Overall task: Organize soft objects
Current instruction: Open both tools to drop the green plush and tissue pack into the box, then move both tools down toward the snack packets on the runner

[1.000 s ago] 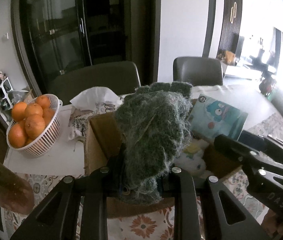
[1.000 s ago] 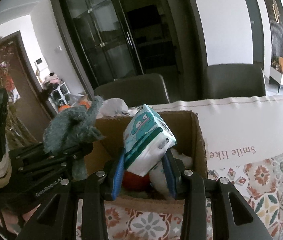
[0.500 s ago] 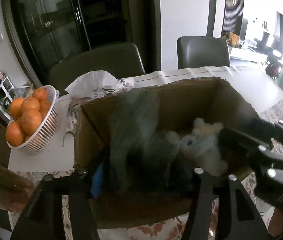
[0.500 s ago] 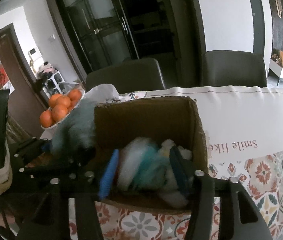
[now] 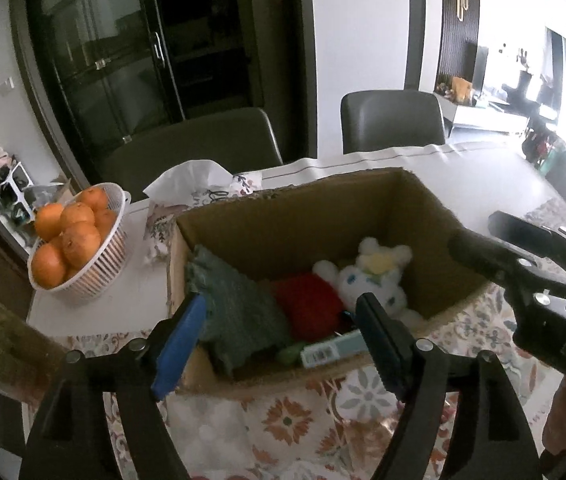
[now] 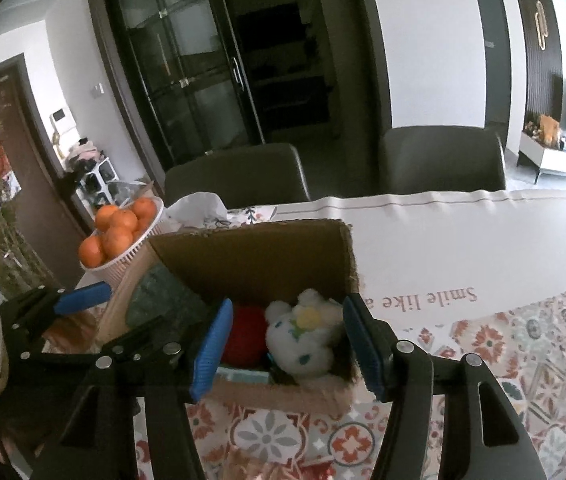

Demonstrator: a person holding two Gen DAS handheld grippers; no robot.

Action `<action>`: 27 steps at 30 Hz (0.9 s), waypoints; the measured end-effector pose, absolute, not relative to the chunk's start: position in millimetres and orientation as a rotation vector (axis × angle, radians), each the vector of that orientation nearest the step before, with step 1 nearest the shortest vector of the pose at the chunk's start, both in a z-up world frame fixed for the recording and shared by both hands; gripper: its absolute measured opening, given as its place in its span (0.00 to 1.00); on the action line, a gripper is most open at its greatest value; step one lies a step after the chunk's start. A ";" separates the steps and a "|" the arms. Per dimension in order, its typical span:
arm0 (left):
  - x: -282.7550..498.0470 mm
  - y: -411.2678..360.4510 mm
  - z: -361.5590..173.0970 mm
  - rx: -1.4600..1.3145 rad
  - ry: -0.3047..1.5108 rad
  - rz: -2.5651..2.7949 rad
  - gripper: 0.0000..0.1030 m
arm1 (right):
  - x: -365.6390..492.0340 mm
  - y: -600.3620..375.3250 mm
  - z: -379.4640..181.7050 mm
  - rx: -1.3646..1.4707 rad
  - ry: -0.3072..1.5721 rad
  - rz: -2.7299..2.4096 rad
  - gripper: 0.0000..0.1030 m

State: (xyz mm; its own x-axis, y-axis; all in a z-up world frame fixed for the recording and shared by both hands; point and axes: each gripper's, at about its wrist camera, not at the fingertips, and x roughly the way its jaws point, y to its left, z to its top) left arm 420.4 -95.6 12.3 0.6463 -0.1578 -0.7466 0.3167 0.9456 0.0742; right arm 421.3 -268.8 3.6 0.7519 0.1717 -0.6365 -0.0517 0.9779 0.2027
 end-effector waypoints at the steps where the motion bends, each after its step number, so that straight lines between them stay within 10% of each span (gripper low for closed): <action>1: 415.2 -94.8 13.9 0.198 0.824 -0.271 0.76 | 417.2 -269.5 5.8 0.174 0.706 0.121 0.57; 27: 326.6 -108.1 -9.0 0.145 0.888 -0.285 0.78 | 328.3 -286.8 -9.2 0.093 0.753 0.103 0.57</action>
State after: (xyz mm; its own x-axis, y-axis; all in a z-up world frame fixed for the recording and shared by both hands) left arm 326.6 -108.1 -9.0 0.5967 -0.1848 -0.7809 0.3044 0.9525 0.0073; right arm 328.3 -286.8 -9.2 0.7253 0.1270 -0.6766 -0.0600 0.9908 0.1216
